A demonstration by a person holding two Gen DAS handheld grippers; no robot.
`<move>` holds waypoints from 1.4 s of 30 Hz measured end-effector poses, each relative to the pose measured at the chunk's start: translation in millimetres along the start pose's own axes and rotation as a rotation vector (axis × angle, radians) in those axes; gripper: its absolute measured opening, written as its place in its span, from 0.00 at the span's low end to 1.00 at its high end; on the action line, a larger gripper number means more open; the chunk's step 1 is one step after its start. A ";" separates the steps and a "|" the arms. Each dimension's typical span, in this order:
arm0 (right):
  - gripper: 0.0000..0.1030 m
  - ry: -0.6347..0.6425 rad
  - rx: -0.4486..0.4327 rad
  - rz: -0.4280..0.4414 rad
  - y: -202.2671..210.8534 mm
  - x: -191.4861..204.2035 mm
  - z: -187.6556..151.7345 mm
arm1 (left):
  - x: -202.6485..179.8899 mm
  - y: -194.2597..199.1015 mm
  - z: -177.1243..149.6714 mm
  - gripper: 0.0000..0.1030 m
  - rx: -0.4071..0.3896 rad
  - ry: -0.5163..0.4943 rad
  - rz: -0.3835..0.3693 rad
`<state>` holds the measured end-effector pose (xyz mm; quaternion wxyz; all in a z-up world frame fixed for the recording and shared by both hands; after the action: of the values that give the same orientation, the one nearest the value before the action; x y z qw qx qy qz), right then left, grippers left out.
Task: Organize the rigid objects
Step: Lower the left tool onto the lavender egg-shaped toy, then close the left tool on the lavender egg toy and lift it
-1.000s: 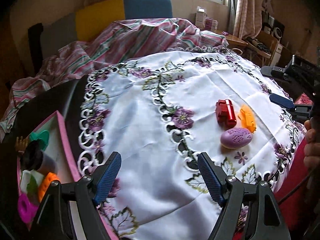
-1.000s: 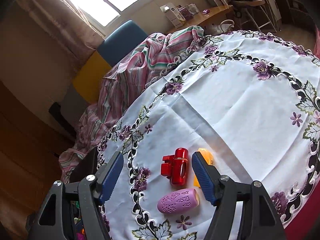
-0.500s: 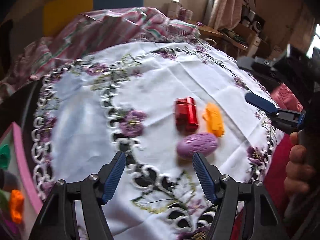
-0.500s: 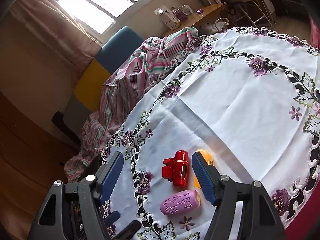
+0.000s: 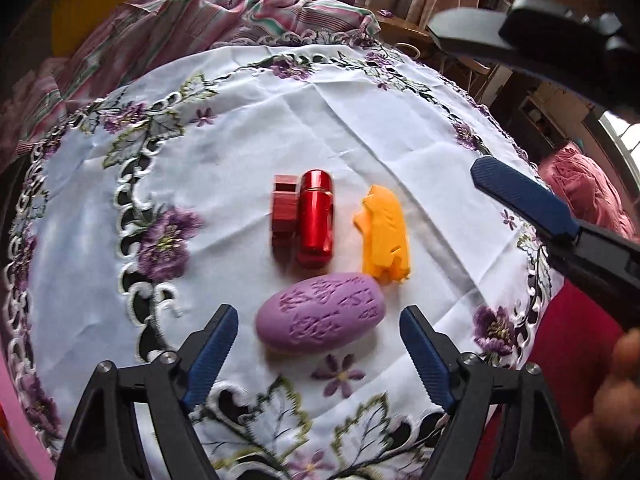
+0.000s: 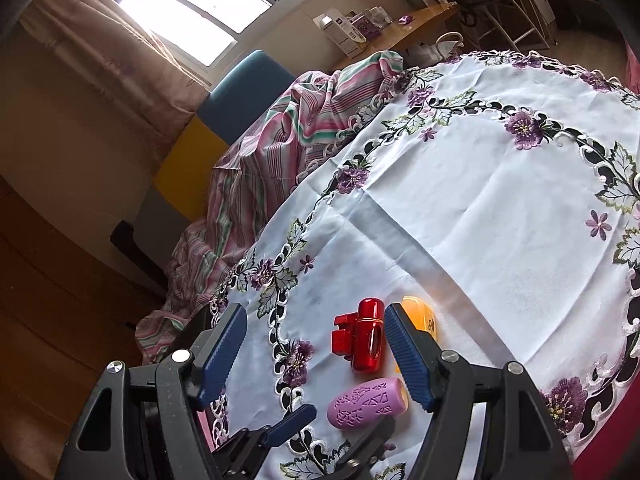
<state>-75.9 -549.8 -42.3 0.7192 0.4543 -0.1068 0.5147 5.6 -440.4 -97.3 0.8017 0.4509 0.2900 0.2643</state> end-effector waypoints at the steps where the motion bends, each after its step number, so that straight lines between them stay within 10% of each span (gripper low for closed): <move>1: 0.70 -0.002 -0.002 0.001 0.2 -0.3 -0.1 | -2.8 -2.6 1.7 0.83 -0.001 -0.001 0.000; 13: 0.70 -0.022 -0.004 0.000 0.8 -3.4 0.7 | 13.4 -17.4 -1.3 0.72 0.001 0.050 -0.051; 17: 0.70 -0.030 0.005 -0.005 -0.4 -4.9 0.8 | 32.8 6.0 -11.9 0.41 -0.049 0.054 -0.064; 20: 0.70 -0.026 0.016 -0.019 -2.4 -4.5 0.3 | 39.0 22.0 -16.8 0.38 -0.082 0.016 -0.012; 28: 0.70 -0.022 0.026 -0.049 -3.7 -3.8 -1.2 | 65.3 25.7 -32.8 0.49 -0.052 0.086 -0.064; 42: 0.70 -0.030 0.030 -0.041 -4.7 -4.5 -0.9 | 25.0 -2.1 0.5 0.66 -0.029 -0.271 -0.049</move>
<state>-74.3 -552.3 -48.2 0.7209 0.4749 -0.1007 0.4946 23.6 -424.5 -104.6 0.8463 0.4634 0.1862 0.1855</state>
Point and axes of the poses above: each gripper's, at about its wrist camera, not at the fingertips, and y roughly against the way its jaws point, x to its left, z to its top, the point moved 1 cm from there along -y, roughly the way its jaws point, and after that the axes turned 7 degrees about y, right-handed, at the moved point
